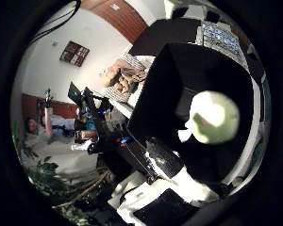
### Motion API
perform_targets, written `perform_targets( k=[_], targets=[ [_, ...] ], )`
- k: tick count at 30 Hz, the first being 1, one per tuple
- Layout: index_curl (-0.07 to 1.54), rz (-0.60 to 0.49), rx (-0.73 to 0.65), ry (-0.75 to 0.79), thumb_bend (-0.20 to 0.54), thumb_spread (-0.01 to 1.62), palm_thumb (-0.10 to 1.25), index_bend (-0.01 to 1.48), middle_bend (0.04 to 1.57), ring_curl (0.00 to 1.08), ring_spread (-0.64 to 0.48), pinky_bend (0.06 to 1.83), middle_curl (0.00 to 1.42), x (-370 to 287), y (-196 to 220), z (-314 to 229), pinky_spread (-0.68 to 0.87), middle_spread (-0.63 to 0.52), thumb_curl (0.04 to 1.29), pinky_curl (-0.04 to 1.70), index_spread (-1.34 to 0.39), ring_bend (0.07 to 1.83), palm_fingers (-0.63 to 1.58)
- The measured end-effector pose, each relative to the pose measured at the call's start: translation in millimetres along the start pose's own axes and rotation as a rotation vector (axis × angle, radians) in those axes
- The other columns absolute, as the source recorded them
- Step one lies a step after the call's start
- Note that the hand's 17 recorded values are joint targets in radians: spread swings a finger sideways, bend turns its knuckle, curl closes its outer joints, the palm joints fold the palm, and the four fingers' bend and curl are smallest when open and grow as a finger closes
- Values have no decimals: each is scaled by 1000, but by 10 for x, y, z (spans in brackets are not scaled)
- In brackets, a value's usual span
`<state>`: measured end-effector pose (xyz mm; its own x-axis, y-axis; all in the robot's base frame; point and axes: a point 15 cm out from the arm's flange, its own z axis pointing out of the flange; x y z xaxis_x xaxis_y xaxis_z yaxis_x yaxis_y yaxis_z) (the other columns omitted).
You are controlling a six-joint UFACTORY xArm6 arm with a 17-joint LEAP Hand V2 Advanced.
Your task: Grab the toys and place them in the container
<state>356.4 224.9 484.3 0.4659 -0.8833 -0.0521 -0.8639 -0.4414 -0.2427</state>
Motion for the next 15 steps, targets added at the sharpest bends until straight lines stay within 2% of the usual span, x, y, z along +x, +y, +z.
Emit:
perform_targets(
  k=[7, 15],
  targets=[
    [344, 5, 24, 4, -20, 1163, 551, 174, 220, 264, 194, 592, 328, 43, 47, -172, 548, 12, 350, 511, -426, 456, 129],
    [302, 117, 79, 45, -17, 1155, 569, 159, 210, 246, 201, 590, 328, 680, 209, -514, 564, 10, 347, 444, -398, 447, 209]
  ],
)
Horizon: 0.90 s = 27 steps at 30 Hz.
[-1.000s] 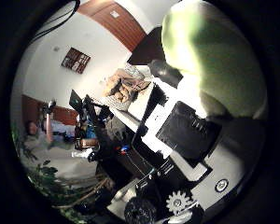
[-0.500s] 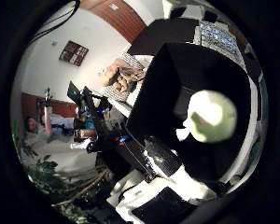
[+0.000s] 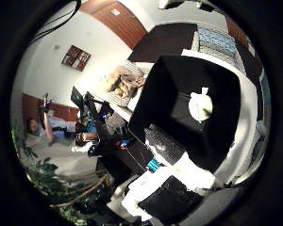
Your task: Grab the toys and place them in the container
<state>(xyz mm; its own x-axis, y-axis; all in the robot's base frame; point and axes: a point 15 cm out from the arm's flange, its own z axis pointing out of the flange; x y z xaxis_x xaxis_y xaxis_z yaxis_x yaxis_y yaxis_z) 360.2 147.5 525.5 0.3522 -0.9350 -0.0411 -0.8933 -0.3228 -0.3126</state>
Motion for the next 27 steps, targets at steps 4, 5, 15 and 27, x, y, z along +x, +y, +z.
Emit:
perform_targets(
  k=[4, 5, 15, 27],
  targets=[
    [287, 86, 15, 39, -20, 1143, 588, 157, 205, 238, 211, 609, 329, 527, 100, -141, 572, 12, 349, 420, -384, 451, 217],
    [284, 111, 13, 49, -20, 1142, 589, 158, 205, 236, 212, 614, 329, 655, 140, -167, 573, 12, 349, 415, -383, 452, 217],
    [280, 393, -57, 152, -24, 1144, 564, 161, 199, 226, 228, 618, 328, 2003, 841, -272, 551, 73, 341, 358, -318, 460, 215],
    [271, 677, -202, 71, -19, 1160, 536, 156, 202, 222, 243, 664, 332, 2698, 1822, 560, 537, 116, 334, 316, -253, 471, 188]
  ],
)
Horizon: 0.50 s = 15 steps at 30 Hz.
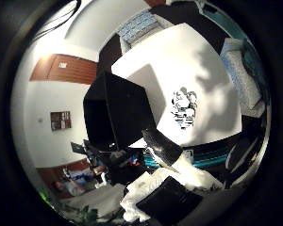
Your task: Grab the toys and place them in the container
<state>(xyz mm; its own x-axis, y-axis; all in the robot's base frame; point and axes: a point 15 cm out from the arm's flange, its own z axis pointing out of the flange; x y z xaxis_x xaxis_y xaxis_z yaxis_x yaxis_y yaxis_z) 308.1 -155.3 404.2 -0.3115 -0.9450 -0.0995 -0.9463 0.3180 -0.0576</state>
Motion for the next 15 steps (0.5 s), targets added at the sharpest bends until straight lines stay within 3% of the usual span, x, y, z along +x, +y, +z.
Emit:
perform_targets(
  k=[8, 15],
  targets=[
    [274, 42, -72, -34, -20, 1160, 536, 158, 215, 222, 236, 679, 336, 63, 361, 804, 532, 118, 331, 290, -253, 476, 184],
    [275, 111, -10, -142, -20, 1159, 534, 155, 230, 220, 231, 674, 339, -106, 399, 1305, 531, 125, 332, 267, -213, 473, 187]
  ],
)
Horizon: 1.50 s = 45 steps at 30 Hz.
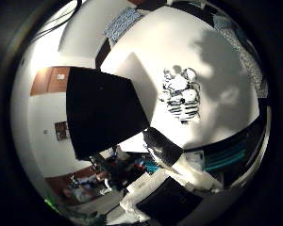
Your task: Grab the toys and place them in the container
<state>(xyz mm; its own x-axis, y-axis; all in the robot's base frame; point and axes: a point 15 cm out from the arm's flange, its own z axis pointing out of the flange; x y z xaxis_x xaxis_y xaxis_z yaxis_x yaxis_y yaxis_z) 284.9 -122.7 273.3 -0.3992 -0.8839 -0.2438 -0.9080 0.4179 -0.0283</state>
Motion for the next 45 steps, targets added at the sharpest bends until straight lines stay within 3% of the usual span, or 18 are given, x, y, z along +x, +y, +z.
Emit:
perform_targets(
  k=[13, 21, 26, 31, 45],
  targets=[
    [269, 82, -128, -31, -22, 1128, 473, 155, 200, 218, 266, 710, 327, 178, 55, 429, 536, 206, 315, 257, -146, 440, 105],
    [264, 59, -118, -12, -22, 1125, 473, 154, 197, 224, 269, 709, 328, 134, -137, 652, 527, 209, 312, 253, -137, 433, 93],
    [266, 35, -140, -11, -22, 1125, 473, 155, 195, 227, 267, 720, 325, 22, -102, 730, 526, 208, 312, 255, -145, 423, 80],
    [268, 33, -220, -13, -22, 1125, 473, 156, 195, 231, 268, 720, 322, -10, 235, 1112, 519, 208, 312, 254, -144, 423, 65],
    [273, -15, -177, 27, -18, 1123, 495, 162, 194, 238, 267, 727, 316, -105, 86, 1387, 514, 204, 316, 252, -162, 409, 48]
  ],
)
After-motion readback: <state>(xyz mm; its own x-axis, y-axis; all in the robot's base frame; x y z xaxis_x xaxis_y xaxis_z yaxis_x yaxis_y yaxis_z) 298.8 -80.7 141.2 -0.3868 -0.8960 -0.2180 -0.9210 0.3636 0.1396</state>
